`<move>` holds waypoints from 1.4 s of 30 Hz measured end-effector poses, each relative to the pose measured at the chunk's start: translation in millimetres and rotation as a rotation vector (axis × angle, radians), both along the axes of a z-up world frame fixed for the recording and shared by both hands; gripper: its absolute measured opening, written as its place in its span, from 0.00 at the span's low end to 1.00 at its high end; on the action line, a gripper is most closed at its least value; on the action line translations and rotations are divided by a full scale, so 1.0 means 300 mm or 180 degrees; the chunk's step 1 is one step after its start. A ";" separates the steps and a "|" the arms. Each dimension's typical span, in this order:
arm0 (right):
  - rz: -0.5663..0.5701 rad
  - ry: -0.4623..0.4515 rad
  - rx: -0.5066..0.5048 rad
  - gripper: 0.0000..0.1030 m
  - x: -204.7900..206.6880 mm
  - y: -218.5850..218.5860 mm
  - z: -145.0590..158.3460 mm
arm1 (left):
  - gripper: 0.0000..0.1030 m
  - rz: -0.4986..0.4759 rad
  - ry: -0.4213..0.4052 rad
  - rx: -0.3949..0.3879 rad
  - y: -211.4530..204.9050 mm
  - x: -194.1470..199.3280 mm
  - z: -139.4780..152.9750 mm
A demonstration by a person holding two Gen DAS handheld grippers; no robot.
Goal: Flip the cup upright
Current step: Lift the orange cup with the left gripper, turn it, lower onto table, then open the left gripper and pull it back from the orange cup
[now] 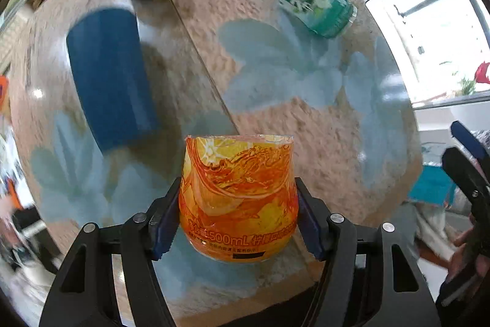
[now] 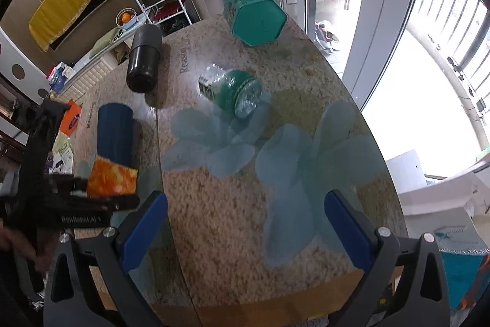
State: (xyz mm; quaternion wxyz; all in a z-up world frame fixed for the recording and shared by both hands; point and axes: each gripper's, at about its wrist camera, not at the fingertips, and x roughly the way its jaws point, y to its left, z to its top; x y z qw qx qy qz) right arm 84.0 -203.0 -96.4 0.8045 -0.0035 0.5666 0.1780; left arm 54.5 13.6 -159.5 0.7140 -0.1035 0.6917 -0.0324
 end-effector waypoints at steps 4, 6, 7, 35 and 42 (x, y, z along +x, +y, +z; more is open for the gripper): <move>0.0092 0.0082 -0.0122 1.00 -0.038 0.017 -0.021 | 0.69 0.0168 0.0034 -0.0127 -0.062 -0.072 -0.024; 0.0153 0.0114 -0.0157 1.00 -0.050 0.024 -0.028 | 0.69 0.0237 0.0091 -0.0206 -0.095 -0.088 -0.049; 0.0204 0.0117 -0.0165 1.00 -0.057 0.027 -0.030 | 0.69 0.0254 0.0105 -0.0237 -0.117 -0.092 -0.065; 0.0693 0.0390 0.0019 1.00 0.017 -0.022 -0.123 | 0.98 0.0501 0.0339 0.0175 -0.261 -0.048 -0.216; 0.0745 0.0405 0.0090 1.00 0.042 -0.029 -0.115 | 1.00 0.0563 0.0292 0.0152 -0.277 -0.008 -0.160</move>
